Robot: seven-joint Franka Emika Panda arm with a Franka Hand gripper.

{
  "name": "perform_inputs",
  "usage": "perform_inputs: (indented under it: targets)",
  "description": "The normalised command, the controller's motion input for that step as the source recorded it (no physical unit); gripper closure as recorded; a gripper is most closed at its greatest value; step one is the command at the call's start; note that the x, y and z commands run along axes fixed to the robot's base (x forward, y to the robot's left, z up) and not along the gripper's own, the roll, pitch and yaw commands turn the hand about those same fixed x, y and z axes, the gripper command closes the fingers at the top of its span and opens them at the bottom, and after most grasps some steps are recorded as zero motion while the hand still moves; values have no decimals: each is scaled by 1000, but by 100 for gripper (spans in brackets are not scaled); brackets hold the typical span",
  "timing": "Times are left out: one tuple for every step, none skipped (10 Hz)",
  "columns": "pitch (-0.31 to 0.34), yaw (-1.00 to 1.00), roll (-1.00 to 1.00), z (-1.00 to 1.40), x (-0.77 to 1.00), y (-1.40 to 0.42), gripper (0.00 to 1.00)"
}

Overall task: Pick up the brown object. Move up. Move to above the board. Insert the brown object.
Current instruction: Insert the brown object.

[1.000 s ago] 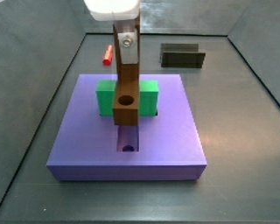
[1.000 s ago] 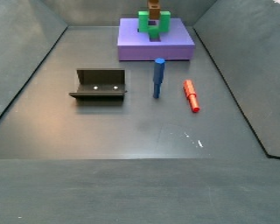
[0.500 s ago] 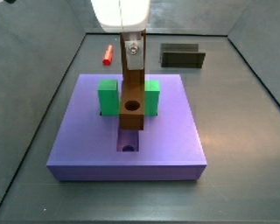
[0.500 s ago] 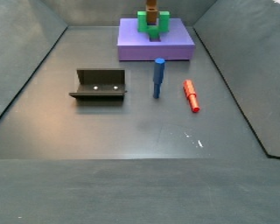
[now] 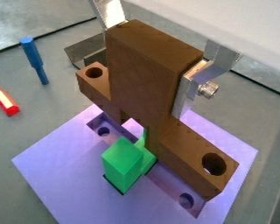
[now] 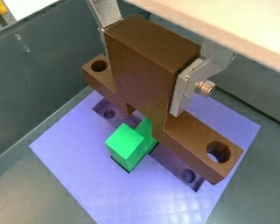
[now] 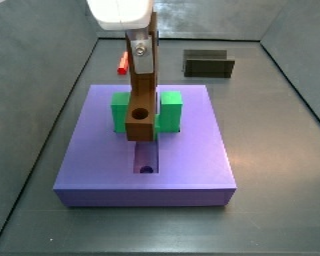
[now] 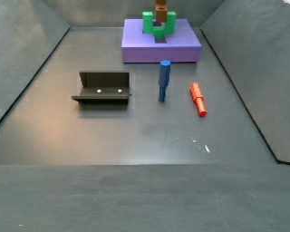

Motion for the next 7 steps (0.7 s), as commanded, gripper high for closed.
perform_inputs:
  targets:
    - [0, 37, 0, -131, -49, -106, 100]
    - [0, 31, 0, -60, -6, 0, 100]
    - [0, 43, -10, -49, -9, 0, 100]
    - [19, 51, -53, 149, 46, 0, 100]
    - [24, 14, -79, 206, 63, 23, 100]
    - [17, 20, -86, 100, 20, 37, 100]
    - [11, 11, -44, 0, 0, 54, 100]
